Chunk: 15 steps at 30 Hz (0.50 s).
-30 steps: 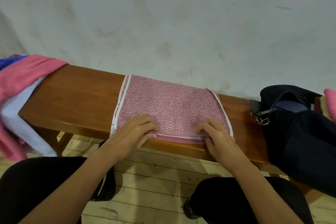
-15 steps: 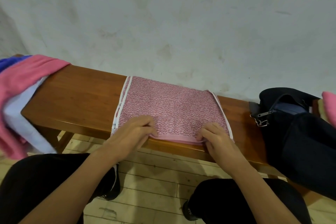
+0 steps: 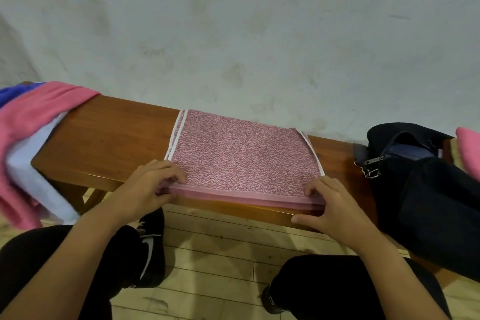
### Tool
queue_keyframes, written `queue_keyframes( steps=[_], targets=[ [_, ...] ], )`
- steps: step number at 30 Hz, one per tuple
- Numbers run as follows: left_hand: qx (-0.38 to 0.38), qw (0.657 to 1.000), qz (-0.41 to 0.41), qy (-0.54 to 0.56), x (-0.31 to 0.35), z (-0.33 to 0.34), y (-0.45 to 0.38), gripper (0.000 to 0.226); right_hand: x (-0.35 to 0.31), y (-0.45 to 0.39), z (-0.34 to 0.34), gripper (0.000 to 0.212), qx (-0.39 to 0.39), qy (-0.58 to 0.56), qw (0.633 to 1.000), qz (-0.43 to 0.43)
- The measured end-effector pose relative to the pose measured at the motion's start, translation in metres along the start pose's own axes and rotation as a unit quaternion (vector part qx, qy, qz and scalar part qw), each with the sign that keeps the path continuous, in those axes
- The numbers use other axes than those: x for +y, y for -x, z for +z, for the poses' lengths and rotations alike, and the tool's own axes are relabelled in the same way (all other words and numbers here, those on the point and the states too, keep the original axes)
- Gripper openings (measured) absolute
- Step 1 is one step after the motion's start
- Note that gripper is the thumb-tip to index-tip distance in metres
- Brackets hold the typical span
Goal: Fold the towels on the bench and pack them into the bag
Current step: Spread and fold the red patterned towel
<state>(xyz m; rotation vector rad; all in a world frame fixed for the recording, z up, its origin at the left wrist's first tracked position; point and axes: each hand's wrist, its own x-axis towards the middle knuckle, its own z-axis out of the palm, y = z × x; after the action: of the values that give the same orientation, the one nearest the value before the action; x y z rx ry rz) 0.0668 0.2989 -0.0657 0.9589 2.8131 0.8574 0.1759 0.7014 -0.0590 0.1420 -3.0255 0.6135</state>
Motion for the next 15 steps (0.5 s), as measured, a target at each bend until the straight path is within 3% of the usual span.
queue_keyframes(
  steps=[3, 9, 12, 15],
  targets=[
    [0.005, 0.997, -0.015, 0.07, -0.003, -0.01, 0.004, 0.048, 0.003, 0.006, -0.002, 0.056, 0.003, -0.023, 1.0, -0.006],
    [0.07, 0.986, -0.056, 0.139, -0.007, -0.016, 0.006, 0.028, 0.0, 0.014, 0.001, 0.031, 0.016, -0.068, 0.996, -0.047],
    [0.139, 0.966, -0.086, 0.202, 0.002, -0.027, 0.004, 0.026, -0.004, 0.016, 0.003, 0.019, 0.068, -0.086, 0.993, -0.038],
    [0.162, 0.954, -0.09, 0.236, 0.012, -0.035, 0.006, 0.023, -0.009, 0.013, -0.001, 0.023, 0.126, -0.09, 0.988, 0.005]
  ],
)
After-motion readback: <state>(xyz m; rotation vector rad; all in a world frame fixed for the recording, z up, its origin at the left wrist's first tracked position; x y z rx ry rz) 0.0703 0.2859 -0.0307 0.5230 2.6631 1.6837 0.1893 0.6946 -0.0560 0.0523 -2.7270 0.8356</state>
